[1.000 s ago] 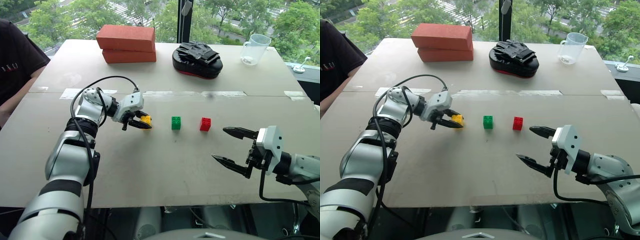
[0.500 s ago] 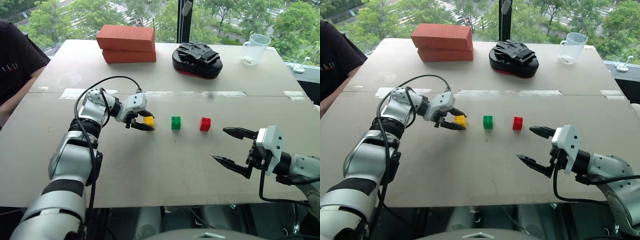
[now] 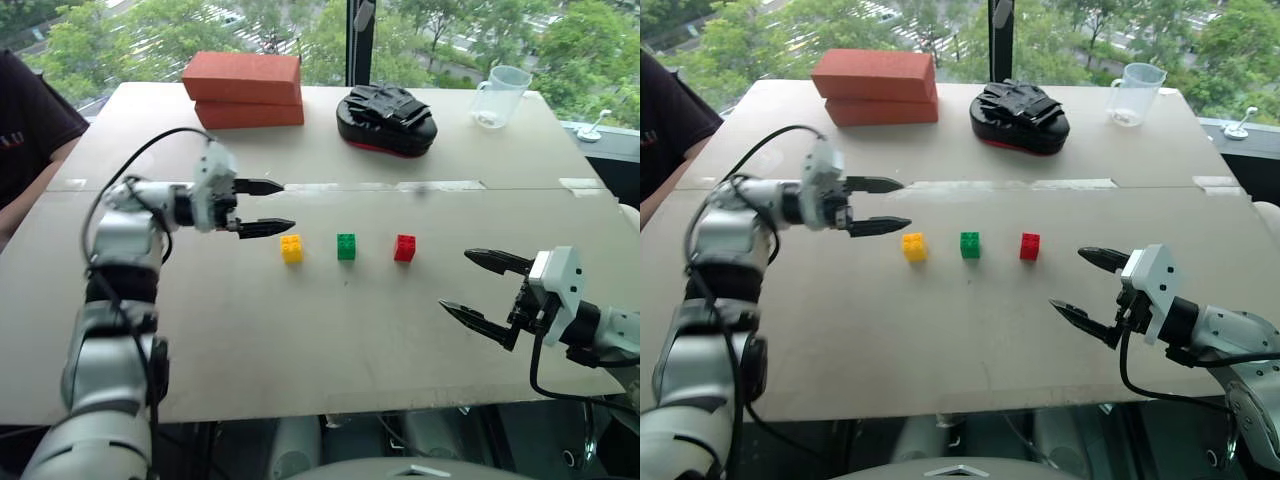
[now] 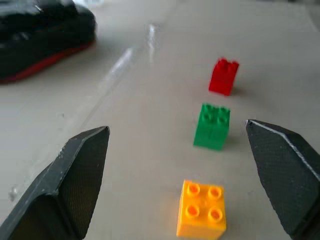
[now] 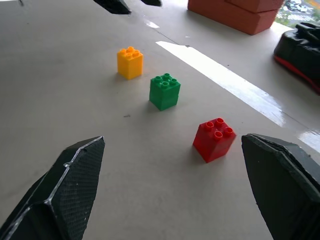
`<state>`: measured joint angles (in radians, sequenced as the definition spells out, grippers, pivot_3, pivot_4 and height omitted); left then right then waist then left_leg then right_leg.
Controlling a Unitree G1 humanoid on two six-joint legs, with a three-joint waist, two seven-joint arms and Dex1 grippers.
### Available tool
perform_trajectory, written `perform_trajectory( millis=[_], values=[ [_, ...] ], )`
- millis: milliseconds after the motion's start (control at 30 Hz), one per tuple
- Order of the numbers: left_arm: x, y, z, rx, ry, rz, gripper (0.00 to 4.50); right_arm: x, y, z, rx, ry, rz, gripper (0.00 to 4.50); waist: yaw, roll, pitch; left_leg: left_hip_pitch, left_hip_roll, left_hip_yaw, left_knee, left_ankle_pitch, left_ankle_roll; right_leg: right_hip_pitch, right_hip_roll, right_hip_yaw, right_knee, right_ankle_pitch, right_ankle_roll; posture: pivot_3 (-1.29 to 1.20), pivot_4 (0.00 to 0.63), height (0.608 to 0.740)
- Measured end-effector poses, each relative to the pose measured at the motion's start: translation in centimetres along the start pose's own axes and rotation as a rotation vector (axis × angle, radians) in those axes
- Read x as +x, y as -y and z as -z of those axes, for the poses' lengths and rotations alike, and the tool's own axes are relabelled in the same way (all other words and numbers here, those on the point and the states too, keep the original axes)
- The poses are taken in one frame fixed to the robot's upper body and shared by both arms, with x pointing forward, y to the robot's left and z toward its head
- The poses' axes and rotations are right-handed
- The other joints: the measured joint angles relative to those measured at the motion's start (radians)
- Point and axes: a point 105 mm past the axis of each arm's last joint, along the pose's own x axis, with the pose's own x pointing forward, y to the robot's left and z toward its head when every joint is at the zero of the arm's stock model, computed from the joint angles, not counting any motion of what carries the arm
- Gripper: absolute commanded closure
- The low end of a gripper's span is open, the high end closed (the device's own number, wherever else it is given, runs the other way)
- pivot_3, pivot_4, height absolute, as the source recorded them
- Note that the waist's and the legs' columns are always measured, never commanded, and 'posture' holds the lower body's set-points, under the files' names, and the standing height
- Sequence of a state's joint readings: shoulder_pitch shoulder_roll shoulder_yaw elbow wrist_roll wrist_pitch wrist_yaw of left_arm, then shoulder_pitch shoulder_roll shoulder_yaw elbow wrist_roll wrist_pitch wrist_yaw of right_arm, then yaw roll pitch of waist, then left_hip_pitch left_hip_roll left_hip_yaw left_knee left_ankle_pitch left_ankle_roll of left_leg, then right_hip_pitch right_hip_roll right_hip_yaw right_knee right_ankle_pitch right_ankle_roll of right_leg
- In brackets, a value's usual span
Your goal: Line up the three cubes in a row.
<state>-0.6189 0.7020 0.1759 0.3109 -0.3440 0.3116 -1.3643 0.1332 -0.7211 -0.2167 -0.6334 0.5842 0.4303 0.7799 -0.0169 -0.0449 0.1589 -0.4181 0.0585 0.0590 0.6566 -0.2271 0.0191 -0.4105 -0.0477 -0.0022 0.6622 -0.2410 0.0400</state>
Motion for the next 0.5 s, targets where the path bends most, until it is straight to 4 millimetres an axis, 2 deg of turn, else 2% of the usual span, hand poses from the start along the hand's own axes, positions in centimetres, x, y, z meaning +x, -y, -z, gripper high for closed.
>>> perform_trajectory(
  millis=[133,233,300,367,500],
  values=[
    [-2.5,3.1,0.8,-0.107,0.053,-0.179,0.06,-1.0,1.0,1.7,0.041,-0.038,0.033,0.00,0.008,0.001,0.001,0.002,0.000,-0.001,0.000,0.000,0.000,0.002,0.000,-0.001,0.000,0.000,0.000,0.00,0.150,0.740],
    [-4.6,7.0,3.4,-0.221,0.032,-0.303,0.06,-2.7,1.8,3.1,0.069,-0.076,0.086,0.00,0.007,0.003,0.000,0.004,0.000,0.000,-0.002,0.000,0.000,0.004,-0.003,0.000,-0.001,-0.001,-0.001,0.00,0.150,0.740],
    [-5.9,8.5,5.0,-0.283,-0.001,-0.379,0.06,-3.5,2.2,3.7,0.078,-0.101,0.111,0.00,0.013,0.002,0.000,0.005,-0.001,-0.001,-0.001,0.000,0.000,0.004,-0.002,-0.002,-0.001,-0.003,-0.004,0.00,0.150,0.740],
    [-7.5,9.4,5.6,-0.285,-0.044,-0.442,0.06,-4.1,2.2,3.8,0.067,-0.113,0.110,0.00,0.019,0.003,0.000,0.006,-0.001,-0.002,-0.001,0.000,0.000,0.005,-0.002,-0.002,-0.001,-0.003,-0.003,0.00,0.150,0.740],
    [-9.3,11.2,7.3,-0.328,-0.103,-0.504,0.06,-5.4,2.6,4.6,0.090,-0.150,0.128,0.00,0.028,0.005,-0.001,0.010,-0.001,0.000,-0.001,0.000,0.000,0.007,-0.004,-0.001,-0.001,-0.005,-0.001,0.00,0.150,0.740]
  ],
)
